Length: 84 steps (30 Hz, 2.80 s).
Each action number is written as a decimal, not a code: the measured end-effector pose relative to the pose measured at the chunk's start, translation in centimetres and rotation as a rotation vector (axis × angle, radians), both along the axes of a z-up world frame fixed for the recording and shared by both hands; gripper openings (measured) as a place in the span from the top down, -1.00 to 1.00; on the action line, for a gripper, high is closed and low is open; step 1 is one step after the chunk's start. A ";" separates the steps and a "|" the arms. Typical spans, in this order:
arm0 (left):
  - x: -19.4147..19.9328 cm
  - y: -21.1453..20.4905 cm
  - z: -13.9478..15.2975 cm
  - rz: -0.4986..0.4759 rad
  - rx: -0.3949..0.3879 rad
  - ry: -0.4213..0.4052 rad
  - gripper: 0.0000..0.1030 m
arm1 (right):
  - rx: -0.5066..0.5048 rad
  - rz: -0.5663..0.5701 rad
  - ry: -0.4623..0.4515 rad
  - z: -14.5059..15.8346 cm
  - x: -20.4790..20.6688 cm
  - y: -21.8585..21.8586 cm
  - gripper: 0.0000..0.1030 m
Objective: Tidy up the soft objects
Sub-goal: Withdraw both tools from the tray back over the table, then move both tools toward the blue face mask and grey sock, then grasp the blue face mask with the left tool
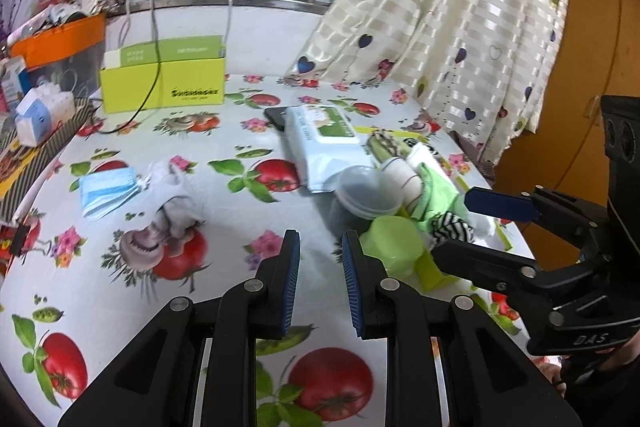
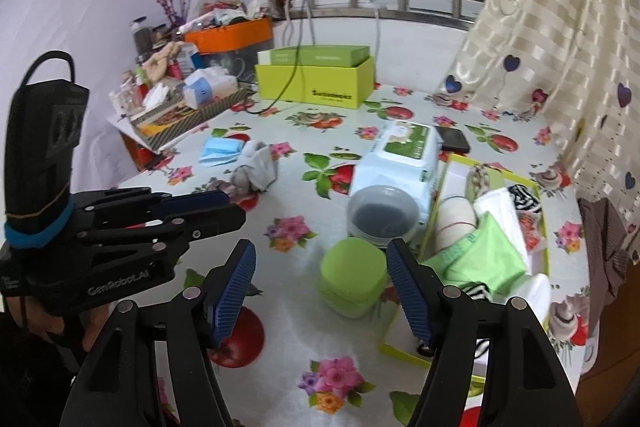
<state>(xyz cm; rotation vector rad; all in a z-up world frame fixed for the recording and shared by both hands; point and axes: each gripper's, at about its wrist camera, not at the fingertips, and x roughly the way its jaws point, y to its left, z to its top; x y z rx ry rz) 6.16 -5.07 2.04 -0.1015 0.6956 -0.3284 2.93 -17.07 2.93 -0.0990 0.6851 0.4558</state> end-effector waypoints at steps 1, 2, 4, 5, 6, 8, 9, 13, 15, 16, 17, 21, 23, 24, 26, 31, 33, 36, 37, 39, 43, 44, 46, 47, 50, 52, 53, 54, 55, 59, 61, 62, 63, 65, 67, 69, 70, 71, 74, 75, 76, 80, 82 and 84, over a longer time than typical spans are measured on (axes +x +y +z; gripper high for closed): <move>0.0 0.2 -0.1 0.004 -0.001 0.001 0.56 | 0.000 0.009 0.004 -0.1 0.0 0.3 -0.33; 0.0 0.6 -0.3 0.011 -0.002 0.003 0.56 | 0.000 0.017 0.007 -0.2 0.1 0.5 -0.33; -0.1 1.3 -0.5 0.027 -0.004 0.007 0.56 | 0.000 0.036 0.013 -0.5 0.2 1.1 -0.34; -0.1 1.6 -0.5 0.034 -0.004 0.007 0.56 | 0.000 0.043 0.014 -0.5 0.2 1.4 -0.34; -0.2 2.0 -0.6 0.040 -0.006 0.007 0.56 | 0.000 0.049 0.014 -0.5 0.2 1.6 -0.34; -0.2 2.7 -0.8 0.053 -0.012 0.009 0.56 | 0.000 0.064 0.015 -0.6 0.2 2.1 -0.34; -0.2 3.0 -0.9 0.061 -0.016 0.011 0.56 | -0.001 0.068 0.016 -0.6 0.2 2.3 -0.34; -0.3 4.2 -1.2 0.088 -0.022 0.020 0.56 | -0.003 0.087 0.018 -0.7 0.4 3.2 -0.35; -0.3 4.9 -1.4 0.097 -0.025 0.028 0.56 | -0.005 0.091 0.021 -0.8 0.5 3.5 -0.37; -0.3 5.1 -1.5 0.100 -0.025 0.030 0.56 | -0.008 0.095 0.022 -0.8 0.5 3.8 -0.39; -0.3 5.5 -1.6 0.105 -0.027 0.034 0.56 | -0.008 0.098 0.022 -0.9 0.6 4.0 -0.40; -0.2 7.1 -2.1 0.157 -0.016 0.050 0.56 | -0.004 0.110 0.019 -1.0 1.0 4.7 -0.47; -0.2 8.1 -2.3 0.183 -0.017 0.058 0.56 | -0.007 0.123 0.022 -1.0 1.3 5.4 -0.49; -0.1 8.7 -2.4 0.200 -0.018 0.062 0.56 | -0.008 0.130 0.025 -1.1 1.4 5.8 -0.50; 0.1 9.5 -2.6 0.217 -0.023 0.069 0.56 | -0.009 0.149 0.037 -1.2 1.7 6.6 -0.51; 0.7 11.4 -3.1 0.255 -0.022 0.085 0.56 | -0.009 0.174 0.086 -2.0 2.9 8.5 -0.51; 0.9 12.0 -3.2 0.260 -0.019 0.087 0.56 | -0.005 0.172 0.111 -2.3 3.7 9.2 -0.51; 1.2 13.0 -3.4 0.268 -0.008 0.089 0.56 | 0.007 0.167 0.141 -2.7 4.9 10.0 -0.51; 1.3 13.3 -3.4 0.268 -0.007 0.090 0.56 | 0.009 0.164 0.152 -2.9 5.4 10.4 -0.51; 1.8 14.0 -3.4 0.273 0.000 0.093 0.56 | 0.014 0.164 0.162 -3.0 6.0 11.0 -0.51; 2.7 15.4 -3.4 0.275 0.019 0.092 0.56 | 0.014 0.165 0.182 -3.4 7.6 12.4 -0.51; 2.9 15.8 -3.3 0.272 0.019 0.095 0.56 | 0.009 0.165 0.188 -3.6 8.1 12.9 -0.51; 3.5 16.5 -3.2 0.267 0.025 0.097 0.56 | 0.006 0.159 0.198 -3.9 8.9 13.5 -0.51; 3.9 16.8 -3.1 0.263 0.035 0.095 0.56 | 0.006 0.155 0.204 -4.0 9.4 13.9 -0.51; 5.1 17.7 -2.7 0.254 0.066 0.085 0.56 | 0.010 0.142 0.214 -4.4 10.7 14.7 -0.51; 5.8 17.9 -2.4 0.235 0.088 0.073 0.56 | 0.011 0.137 0.218 -4.6 11.5 15.3 -0.51; 6.4 18.1 -2.4 0.228 0.108 0.070 0.56 | 0.012 0.131 0.220 -4.8 11.9 15.5 -0.51; 6.8 18.3 -2.4 0.229 0.116 0.069 0.56 | 0.012 0.124 0.221 -4.9 12.3 15.7 -0.51; 7.2 18.5 -2.3 0.220 0.122 0.065 0.53 | 0.011 0.114 0.222 -5.0 12.8 16.0 -0.51; 9.2 18.7 -2.5 0.158 0.172 0.056 0.08 | 0.011 0.078 0.227 -5.6 14.4 16.5 -0.51; 10.0 18.6 -2.6 0.123 0.201 0.053 0.08 | 0.014 0.060 0.231 -6.0 15.2 16.6 -0.51; 10.4 18.6 -2.7 0.113 0.217 0.052 0.08 | 0.015 0.054 0.233 -6.1 15.4 16.5 -0.51; 11.0 18.6 -2.8 0.095 0.228 0.052 0.08 | 0.016 0.047 0.234 -6.3 15.7 16.5 -0.51; 12.2 18.6 -3.2 0.058 0.244 0.059 0.08 | 0.023 0.031 0.234 -6.6 16.1 16.4 -0.50; 13.2 18.7 -3.5 0.040 0.251 0.069 0.08 | 0.023 0.024 0.233 -6.8 16.4 16.4 -0.43; 14.4 18.7 -4.3 -0.009 0.255 0.090 0.08 | 0.020 0.021 0.232 -7.0 16.6 16.4 -0.12; 15.1 18.8 -4.8 -0.017 0.265 0.101 0.08 | 0.021 0.019 0.237 -7.2 16.8 16.4 0.08; 15.4 18.8 -5.1 -0.023 0.271 0.106 0.08 | 0.020 0.021 0.241 -7.4 16.9 16.4 0.18; 16.1 18.6 -6.0 -0.051 0.300 0.107 0.07 | 0.028 0.035 0.240 -7.6 16.8 16.3 0.33; 16.2 18.5 -6.1 -0.061 0.300 0.109 0.07 | 0.029 0.037 0.237 -7.6 16.8 16.3 0.38; 16.3 18.5 -6.2 -0.069 0.300 0.111 0.06 | 0.028 0.040 0.235 -7.6 16.8 16.3 0.42; 16.9 18.0 -6.4 -0.099 0.326 0.119 0.06 | 0.027 0.048 0.235 -7.6 16.8 16.3 0.46; 16.9 17.4 -6.3 -0.130 0.366 0.111 0.06 | 0.026 0.051 0.235 -7.6 16.8 16.3 0.47; 16.9 17.1 -5.9 -0.152 0.397 0.089 0.06 | 0.027 0.050 0.236 -7.6 16.7 16.4 0.47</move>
